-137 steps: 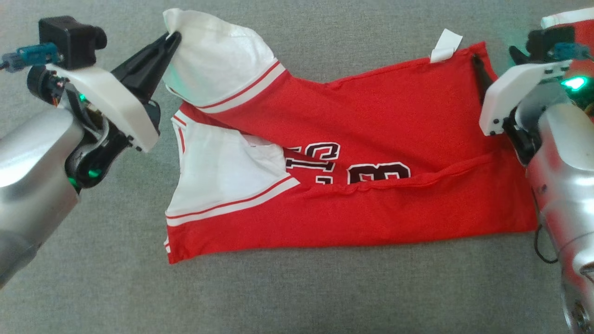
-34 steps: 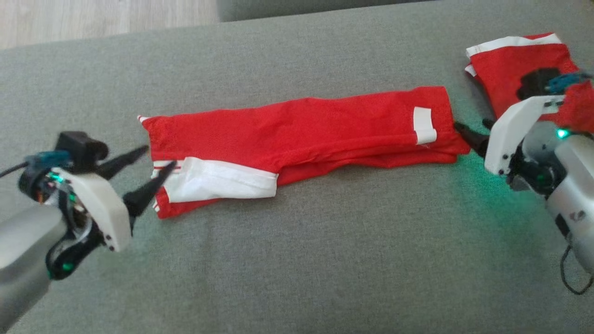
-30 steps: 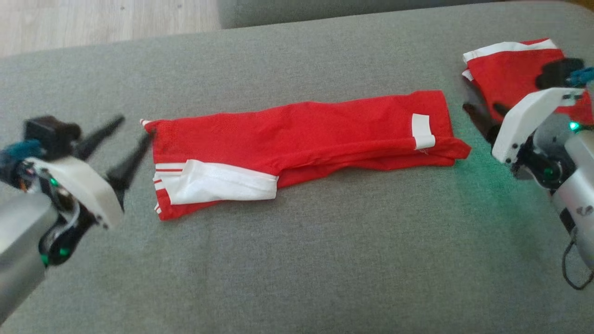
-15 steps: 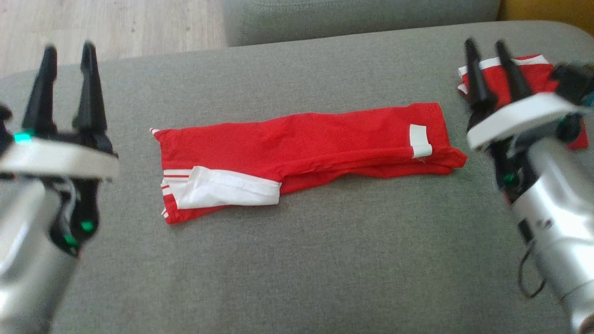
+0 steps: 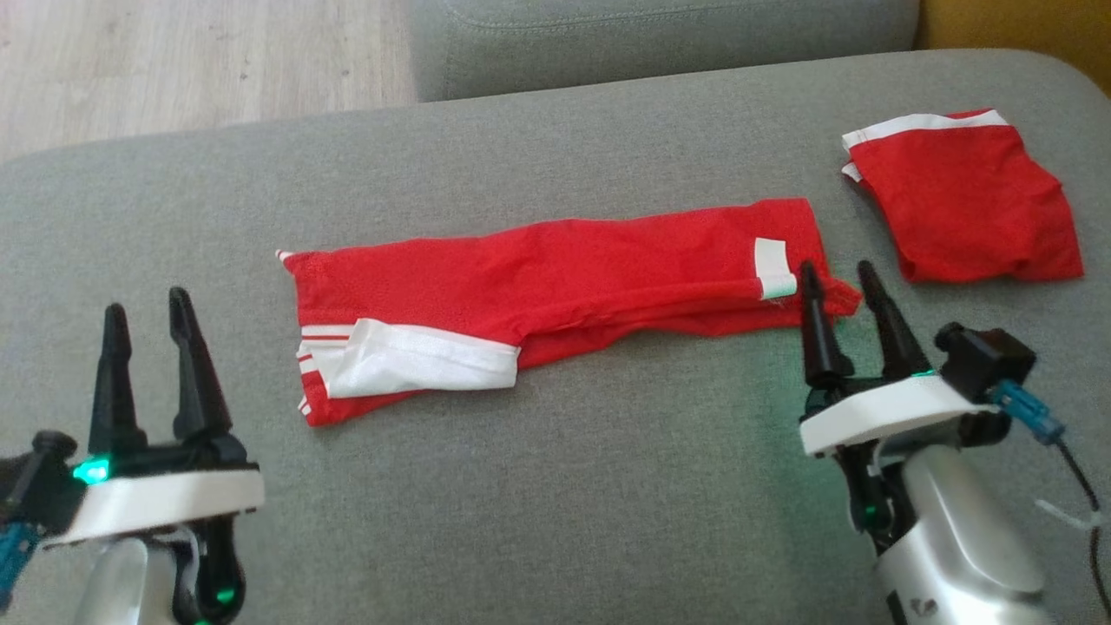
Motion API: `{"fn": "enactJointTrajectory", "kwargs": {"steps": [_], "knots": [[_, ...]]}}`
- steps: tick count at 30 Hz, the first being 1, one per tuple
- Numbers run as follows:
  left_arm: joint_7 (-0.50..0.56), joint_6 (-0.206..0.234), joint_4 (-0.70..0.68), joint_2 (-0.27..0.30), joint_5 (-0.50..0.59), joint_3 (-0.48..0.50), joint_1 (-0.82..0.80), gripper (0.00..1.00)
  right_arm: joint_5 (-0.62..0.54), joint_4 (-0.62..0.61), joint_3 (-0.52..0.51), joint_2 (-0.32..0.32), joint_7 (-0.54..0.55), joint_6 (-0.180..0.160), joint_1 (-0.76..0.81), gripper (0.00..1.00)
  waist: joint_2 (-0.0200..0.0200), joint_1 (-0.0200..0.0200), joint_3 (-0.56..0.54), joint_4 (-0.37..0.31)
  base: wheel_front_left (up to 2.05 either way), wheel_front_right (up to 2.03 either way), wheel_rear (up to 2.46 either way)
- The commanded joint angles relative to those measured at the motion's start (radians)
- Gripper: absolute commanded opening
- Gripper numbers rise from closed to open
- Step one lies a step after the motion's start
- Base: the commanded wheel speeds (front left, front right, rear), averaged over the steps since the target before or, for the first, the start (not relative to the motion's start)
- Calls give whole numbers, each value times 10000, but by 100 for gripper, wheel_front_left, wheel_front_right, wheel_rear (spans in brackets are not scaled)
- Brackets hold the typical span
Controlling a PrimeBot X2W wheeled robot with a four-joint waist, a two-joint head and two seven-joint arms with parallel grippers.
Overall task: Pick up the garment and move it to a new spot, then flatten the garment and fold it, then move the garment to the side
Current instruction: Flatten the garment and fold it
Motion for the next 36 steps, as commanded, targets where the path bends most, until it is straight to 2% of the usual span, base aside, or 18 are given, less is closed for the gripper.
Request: {"fn": "enactJointTrajectory", "kwargs": {"steps": [1, 5, 10, 14, 20, 21, 23, 29, 34, 35, 36], "knots": [[-50, -141, -265, 74, 278, 536, -329, 100, -133, -514, 83, 115, -90, -9, -378, 100, -1, 2, 47, 1, 0, 0, 0], [-50, -437, -138, -199, 823, 749, -374, 100, -251, -824, 192, 144, -90, -9, -172, 100, -1, 2, 195, 50, 0, 0, 0], [-50, -553, -25, -375, 1109, 696, -631, 100, -539, -857, -178, 148, -90, -9, -361, 100, -1, 2, 467, 126, 0, 0, 0], [-51, -571, 43, -354, 1091, 449, -793, 100, -684, 198, -638, 149, 409, -9, -881, 100, -1, 2, 735, 218, 0, 0, 0], [-51, -575, 86, -186, 862, -31, -1093, 100, -926, 1959, -2064, 149, 526, -9, -1968, 100, -1, 2, 1126, 531, 0, 0, 0], [-51, -575, 86, -186, 862, -31, -1093, 100, -926, 1959, -2064, 149, 526, -9, -1968, 100, -1, 2, 1126, 531, 0, 0, 0], [-51, -575, 105, -155, 797, -129, -1177, 100, -955, 2713, -2293, 149, 711, -9, -2272, 100, -1, 2, 1210, 641, 0, 0, 0], [-51, -576, 137, -109, 692, -245, -1232, 100, -865, 4821, -2132, 150, 1177, -9, -2956, 100, -1, 2, 1344, 822, 0, 0, 0], [-51, -576, 173, -102, 649, -192, -1268, 100, -704, 6045, -1558, 150, 1255, -9, -3375, 98, -1, 2, 1368, 830, 0, 0, 0], [-51, -576, 182, -113, 647, -174, -1288, 100, -690, 6196, -1440, 150, 1187, -9, -3448, 52, -1, 2, 1364, 819, 0, 0, 0], [-51, -576, 189, -126, 649, -160, -1305, 100, -715, 6320, -1336, 150, 1069, -9, -3514, 0, -1, 2, 1354, 799, 0, 0, 0]]}}
